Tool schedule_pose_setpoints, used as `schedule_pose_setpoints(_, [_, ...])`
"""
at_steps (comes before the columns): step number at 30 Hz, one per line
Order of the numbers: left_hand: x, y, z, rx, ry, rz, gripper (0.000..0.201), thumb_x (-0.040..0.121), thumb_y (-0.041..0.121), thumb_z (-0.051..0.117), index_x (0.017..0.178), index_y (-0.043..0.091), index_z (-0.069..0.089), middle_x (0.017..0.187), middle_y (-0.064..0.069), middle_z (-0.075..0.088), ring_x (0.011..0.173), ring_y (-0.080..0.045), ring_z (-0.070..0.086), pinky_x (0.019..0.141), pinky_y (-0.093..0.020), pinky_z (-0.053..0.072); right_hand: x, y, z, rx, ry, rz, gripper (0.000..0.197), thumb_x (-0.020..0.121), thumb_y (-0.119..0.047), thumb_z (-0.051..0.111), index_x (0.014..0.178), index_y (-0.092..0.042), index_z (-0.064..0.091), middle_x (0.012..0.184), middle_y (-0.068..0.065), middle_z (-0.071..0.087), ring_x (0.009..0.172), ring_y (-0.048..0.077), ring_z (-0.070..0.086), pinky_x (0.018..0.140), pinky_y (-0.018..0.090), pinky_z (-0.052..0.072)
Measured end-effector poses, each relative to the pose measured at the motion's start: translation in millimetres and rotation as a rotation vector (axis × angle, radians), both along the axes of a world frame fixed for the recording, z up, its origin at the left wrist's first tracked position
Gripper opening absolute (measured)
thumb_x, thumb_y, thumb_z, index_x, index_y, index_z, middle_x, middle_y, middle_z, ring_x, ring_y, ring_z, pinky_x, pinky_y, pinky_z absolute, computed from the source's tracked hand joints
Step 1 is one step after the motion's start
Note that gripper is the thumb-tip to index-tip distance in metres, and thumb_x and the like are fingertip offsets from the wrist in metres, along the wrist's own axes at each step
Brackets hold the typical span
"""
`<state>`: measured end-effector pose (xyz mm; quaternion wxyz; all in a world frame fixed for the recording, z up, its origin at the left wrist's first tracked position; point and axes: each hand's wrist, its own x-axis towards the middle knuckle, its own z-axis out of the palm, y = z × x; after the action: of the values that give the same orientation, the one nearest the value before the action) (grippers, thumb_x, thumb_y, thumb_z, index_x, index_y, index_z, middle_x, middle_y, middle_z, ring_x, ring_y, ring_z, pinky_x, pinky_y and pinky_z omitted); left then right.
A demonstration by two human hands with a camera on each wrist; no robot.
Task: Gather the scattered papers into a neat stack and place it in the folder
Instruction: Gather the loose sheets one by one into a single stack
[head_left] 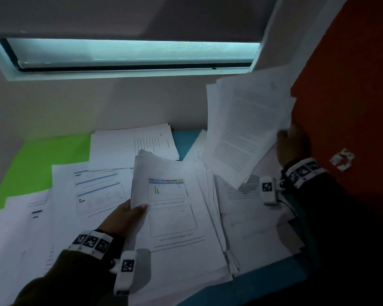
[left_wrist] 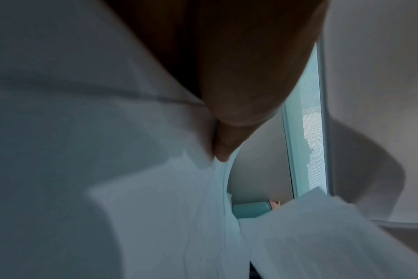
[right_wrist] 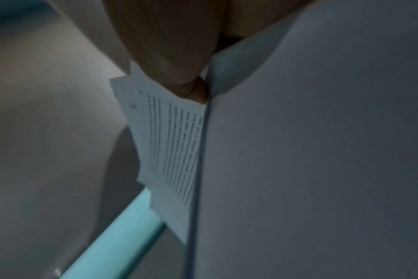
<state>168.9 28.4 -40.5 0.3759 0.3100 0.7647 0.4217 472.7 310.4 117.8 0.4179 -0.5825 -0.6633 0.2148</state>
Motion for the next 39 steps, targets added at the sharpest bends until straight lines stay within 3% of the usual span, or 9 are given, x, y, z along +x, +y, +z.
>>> schedule_pose_setpoints(4, [0.9, 0.2, 3.0, -0.014, 0.012, 0.007, 0.048, 0.069, 0.059, 0.059, 0.100, 0.024, 0.071, 0.087, -0.001, 0.077, 0.083, -0.023, 0.071, 0.084, -0.043, 0.055, 17.9, 14.4, 41.0, 0.134, 0.024, -0.039, 0.048, 0.091, -0.026, 0.045, 0.135, -0.007, 0.050, 0.139, 0.014, 0.053, 0.126, 0.029, 0.050, 0.106, 0.035, 0.037])
schedule_pose_setpoints(9, [3.1, -0.4, 4.9, -0.031, 0.055, 0.014, 0.037, 0.078, 0.054, 0.058, 0.098, 0.026, 0.071, 0.084, 0.000, 0.076, 0.080, -0.022, 0.071, 0.081, -0.041, 0.057, 25.3, 11.8, 58.3, 0.029, 0.030, 0.105, 0.038, 0.094, -0.024, 0.049, 0.128, -0.010, 0.057, 0.123, 0.002, 0.059, 0.110, 0.022, 0.055, 0.091, 0.028, 0.040])
schedule_pose_setpoints(12, [3.8, -0.4, 4.4, -0.022, 0.065, 0.010, 0.035, 0.081, 0.053, 0.057, 0.101, 0.027, 0.071, 0.086, 0.000, 0.077, 0.082, -0.021, 0.072, 0.081, -0.041, 0.058, 14.2, -5.5, 30.4, -0.122, 0.060, 0.255, 0.034, 0.096, -0.015, 0.051, 0.129, -0.010, 0.056, 0.118, 0.000, 0.056, 0.103, 0.018, 0.052, 0.090, 0.030, 0.041])
schedule_pose_setpoints(15, [3.1, 0.1, 6.4, -0.024, 0.052, 0.015, 0.033, 0.089, 0.050, 0.059, 0.101, 0.022, 0.070, 0.083, -0.001, 0.074, 0.074, -0.019, 0.067, 0.070, -0.032, 0.053, -2.5, -21.2, -18.2, -0.205, -0.025, 0.376, 0.031, 0.095, -0.005, 0.051, 0.125, -0.002, 0.058, 0.122, 0.014, 0.060, 0.103, 0.021, 0.054, 0.097, 0.039, 0.044])
schedule_pose_setpoints(19, [1.8, 2.1, 15.5, 0.008, 0.033, -0.033, 0.036, 0.098, 0.048, 0.050, 0.107, 0.017, 0.066, 0.094, -0.007, 0.070, 0.083, -0.021, 0.064, 0.075, -0.030, 0.047, -21.7, -43.3, -76.7, -0.332, -0.205, 0.477, 0.029, 0.095, -0.013, 0.054, 0.122, -0.003, 0.059, 0.119, 0.009, 0.060, 0.100, 0.020, 0.055, 0.083, 0.027, 0.042])
schedule_pose_setpoints(24, [-1.2, -2.5, 10.2, 0.019, -0.037, -0.098, 0.052, 0.068, 0.058, 0.074, 0.108, 0.025, 0.071, 0.100, 0.001, 0.077, 0.095, -0.020, 0.073, 0.091, -0.044, 0.056, -50.3, -84.9, -114.8, -0.416, -0.129, 0.571, 0.030, 0.090, -0.023, 0.064, 0.112, -0.003, 0.064, 0.110, 0.006, 0.066, 0.100, 0.020, 0.061, 0.083, 0.025, 0.044])
schedule_pose_setpoints(30, [-17.1, -3.1, -13.4, 0.005, -0.131, -0.119, 0.053, 0.068, 0.051, 0.080, 0.113, 0.025, 0.069, 0.107, -0.006, 0.076, 0.099, -0.031, 0.073, 0.093, -0.056, 0.053, -36.0, -61.4, -95.7, -0.324, -0.119, 0.264, 0.031, 0.095, -0.024, 0.053, 0.116, -0.002, 0.061, 0.114, 0.011, 0.063, 0.106, 0.030, 0.059, 0.084, 0.028, 0.042])
schedule_pose_setpoints(35, [-9.0, 1.0, -0.9, 0.026, -0.188, -0.060, 0.047, 0.066, 0.033, 0.076, 0.107, 0.013, 0.069, 0.087, -0.002, 0.078, 0.081, -0.024, 0.072, 0.070, -0.034, 0.056, -8.2, -26.6, -48.2, -0.153, 0.081, 0.077, 0.033, 0.096, -0.028, 0.051, 0.122, -0.009, 0.059, 0.120, 0.013, 0.063, 0.107, 0.030, 0.059, 0.092, 0.035, 0.044])
schedule_pose_setpoints(39, [3.2, 1.2, 7.8, 0.033, -0.205, 0.004, 0.035, 0.066, 0.033, 0.069, 0.095, 0.013, 0.068, 0.067, 0.003, 0.071, 0.058, -0.014, 0.062, 0.058, -0.026, 0.046, -16.3, -30.8, -44.6, -0.208, 0.192, 0.224, 0.033, 0.096, -0.024, 0.052, 0.124, -0.010, 0.060, 0.114, 0.007, 0.064, 0.105, 0.025, 0.061, 0.093, 0.036, 0.047])
